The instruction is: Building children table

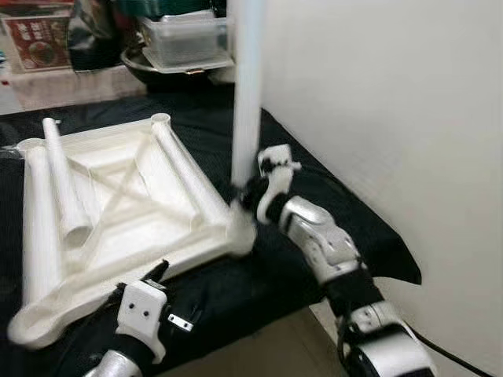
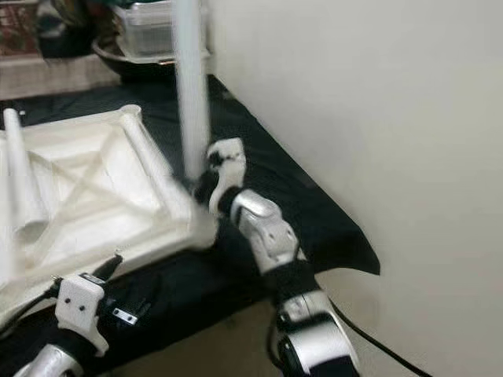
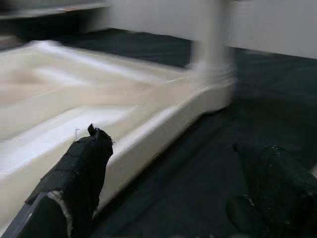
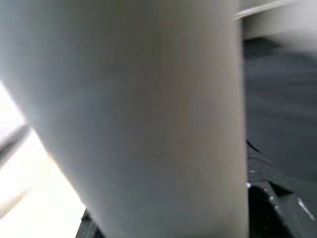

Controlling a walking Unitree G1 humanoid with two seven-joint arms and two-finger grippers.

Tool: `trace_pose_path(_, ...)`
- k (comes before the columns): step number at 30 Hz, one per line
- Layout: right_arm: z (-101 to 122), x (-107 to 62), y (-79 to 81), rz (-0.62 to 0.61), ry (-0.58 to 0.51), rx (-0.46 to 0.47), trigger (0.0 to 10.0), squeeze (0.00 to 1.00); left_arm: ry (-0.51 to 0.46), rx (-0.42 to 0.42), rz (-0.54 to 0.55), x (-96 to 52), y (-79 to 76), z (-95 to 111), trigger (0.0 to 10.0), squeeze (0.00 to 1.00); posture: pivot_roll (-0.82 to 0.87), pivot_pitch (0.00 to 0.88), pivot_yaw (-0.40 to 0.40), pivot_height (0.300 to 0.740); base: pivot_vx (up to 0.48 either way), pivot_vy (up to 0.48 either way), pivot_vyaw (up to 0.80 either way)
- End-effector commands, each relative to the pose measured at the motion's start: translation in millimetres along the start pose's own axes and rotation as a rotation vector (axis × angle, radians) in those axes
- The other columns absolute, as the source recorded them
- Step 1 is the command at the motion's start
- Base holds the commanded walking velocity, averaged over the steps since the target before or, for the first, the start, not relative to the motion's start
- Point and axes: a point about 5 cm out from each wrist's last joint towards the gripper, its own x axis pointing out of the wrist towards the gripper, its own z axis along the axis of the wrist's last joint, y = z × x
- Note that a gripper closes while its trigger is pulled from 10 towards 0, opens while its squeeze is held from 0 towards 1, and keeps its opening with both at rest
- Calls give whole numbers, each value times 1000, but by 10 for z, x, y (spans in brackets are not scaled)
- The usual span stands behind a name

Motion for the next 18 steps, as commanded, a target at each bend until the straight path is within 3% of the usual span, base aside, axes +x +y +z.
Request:
trace_pose_path(1, -329, -117, -355, -271, 139, 32, 0, 0, 13, 28, 7, -31, 61, 4, 10000, 0, 171, 0, -82, 740, 0, 0, 0)
trace_pose_path(2, -363, -216, -391, -331, 119, -7, 0, 0, 10, 39, 6, -36, 75, 20, 10000, 0, 165, 0, -79, 740, 0, 0, 0)
trace_pose_path(4, -430, -305, -324, -317, 138, -9, 0, 0, 6, 45, 6, -36, 84, 34, 10000, 0, 163, 0, -74, 740, 0, 0, 0)
trace_pose_path(5, -480, -384, -124, -206, 155, 11, 4627, 0, 1, 48, 6, -29, 88, 47, 10000, 0, 160, 0, -70, 740, 0, 0, 0)
trace_pose_path(7, -480, -384, -124, -206, 155, 11, 4627, 0, 1, 48, 6, -29, 88, 47, 10000, 0, 160, 0, -70, 740, 0, 0, 0)
trace_pose_path(8, -482, -391, -28, -139, 155, 28, 4627, 0, -1, 47, 5, -24, 86, 49, 10000, 0, 160, 0, -70, 740, 0, 0, 0)
trace_pose_path(9, -427, -362, 131, -38, 119, 55, 10000, 0, -4, 45, 1, -14, 77, 51, 10000, 0, 160, 0, -70, 740, 0, 0, 0)
trace_pose_path(10, -336, -342, 260, 56, 60, 75, 10000, 0, -8, 46, -6, 4, 64, 53, 10000, 0, 144, 0, -59, 740, 0, 0, 0)
trace_pose_path(11, -336, -342, 260, 56, 60, 75, 10000, 0, -8, 46, -6, 4, 64, 53, 10000, 0, 144, 0, -59, 740, 0, 0, 0)
trace_pose_path(12, -274, -331, 330, 107, 20, 85, 10000, 1000, -10, 46, -11, 15, 56, 53, 10000, 0, 144, 0, -59, 740, 0, 0, 0)
trace_pose_path(13, -274, -331, 330, 107, 20, 85, 10000, 1000, -10, 46, -11, 15, 56, 53, 10000, 0, 144, 0, -59, 740, 0, 0, 0)
trace_pose_path(14, -104, -319, 437, 256, -50, 102, 10000, 1000, -18, 50, -16, 35, 65, 70, 10000, 0, 141, 0, -62, 740, 0, 0, 0)
trace_pose_path(15, -104, -319, 437, 256, -50, 102, 10000, 1000, -18, 50, -16, 35, 65, 70, 10000, 0, 141, 0, -62, 740, 0, 0, 0)
trace_pose_path(16, 42, -333, 513, 402, -102, 110, 10000, 796, -25, 55, -17, 49, 83, 89, 10000, 0, 141, 0, -62, 740, 0, 0, 0)
trace_pose_path(17, 176, -403, 569, 621, -139, 79, 10000, 0, -33, 62, -12, 57, 114, 111, 10000, 0, 143, 0, -65, 740, 0, 0, 0)
trace_pose_path(18, 249, -468, 601, 769, -154, 54, 10000, 0, -38, 66, -9, 62, 134, 125, 10000, 0, 144, 0, -65, 740, 0, 0, 0)
